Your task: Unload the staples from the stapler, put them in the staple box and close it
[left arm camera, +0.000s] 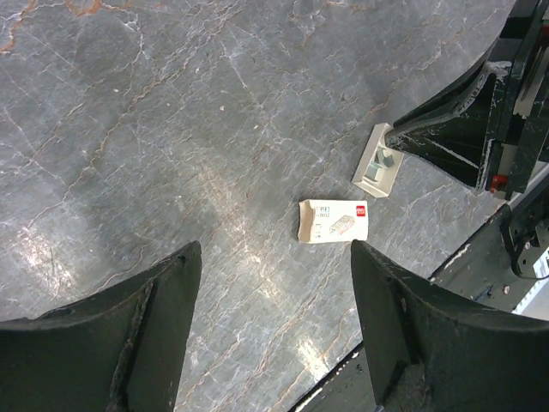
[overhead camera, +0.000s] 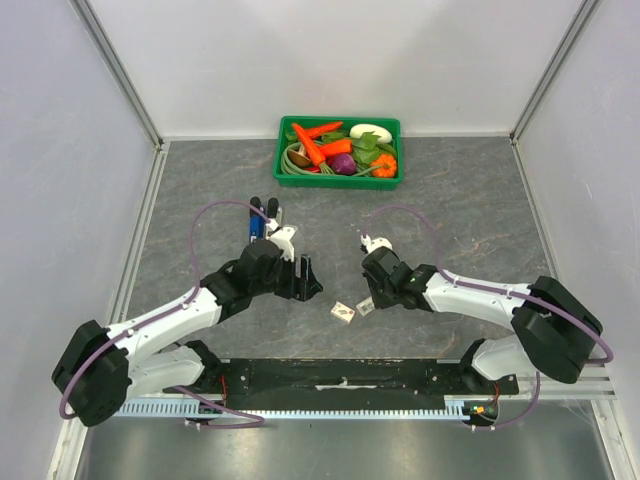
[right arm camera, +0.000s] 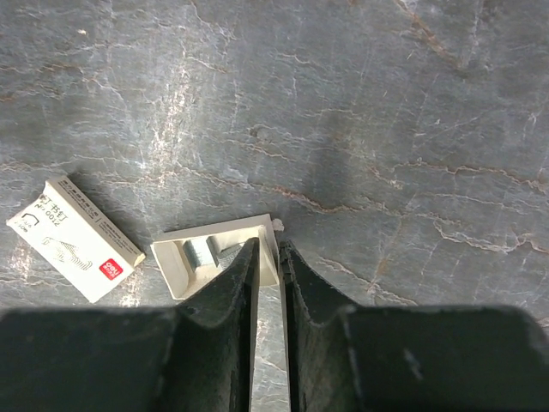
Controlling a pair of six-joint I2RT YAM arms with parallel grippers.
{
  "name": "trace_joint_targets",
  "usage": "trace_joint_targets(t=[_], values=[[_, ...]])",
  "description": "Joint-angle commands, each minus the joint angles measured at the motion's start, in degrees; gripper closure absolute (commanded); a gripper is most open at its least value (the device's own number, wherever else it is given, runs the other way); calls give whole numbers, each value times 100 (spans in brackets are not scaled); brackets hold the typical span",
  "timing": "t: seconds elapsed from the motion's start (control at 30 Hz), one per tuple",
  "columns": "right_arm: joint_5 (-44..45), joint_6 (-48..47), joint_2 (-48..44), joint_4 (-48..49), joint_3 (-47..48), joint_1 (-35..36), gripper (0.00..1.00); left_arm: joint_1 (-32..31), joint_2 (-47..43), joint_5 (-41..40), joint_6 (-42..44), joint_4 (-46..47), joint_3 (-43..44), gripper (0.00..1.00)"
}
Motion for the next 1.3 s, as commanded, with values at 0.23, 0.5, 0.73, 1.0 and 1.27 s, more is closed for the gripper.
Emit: trace_joint_targets(t=[0.23, 0.5, 0.73, 1.0, 1.27], values=[[13, 65, -238, -43, -54, -24, 88, -54, 372, 142, -188, 630, -110, 24], [92, 223, -519, -237, -159, -24, 100, -107, 513, 98, -249, 911, -171, 24], [136, 548, -914, -465, -308, 99, 100, -186, 574, -157, -407, 991, -206, 25], [699, 1119, -748, -720, -229, 863, 100, -388, 767, -227, -574, 1114, -250, 26], [866, 1401, -687, -817, -177, 1163, 100, -511, 969, -420, -495, 1053, -277, 34]])
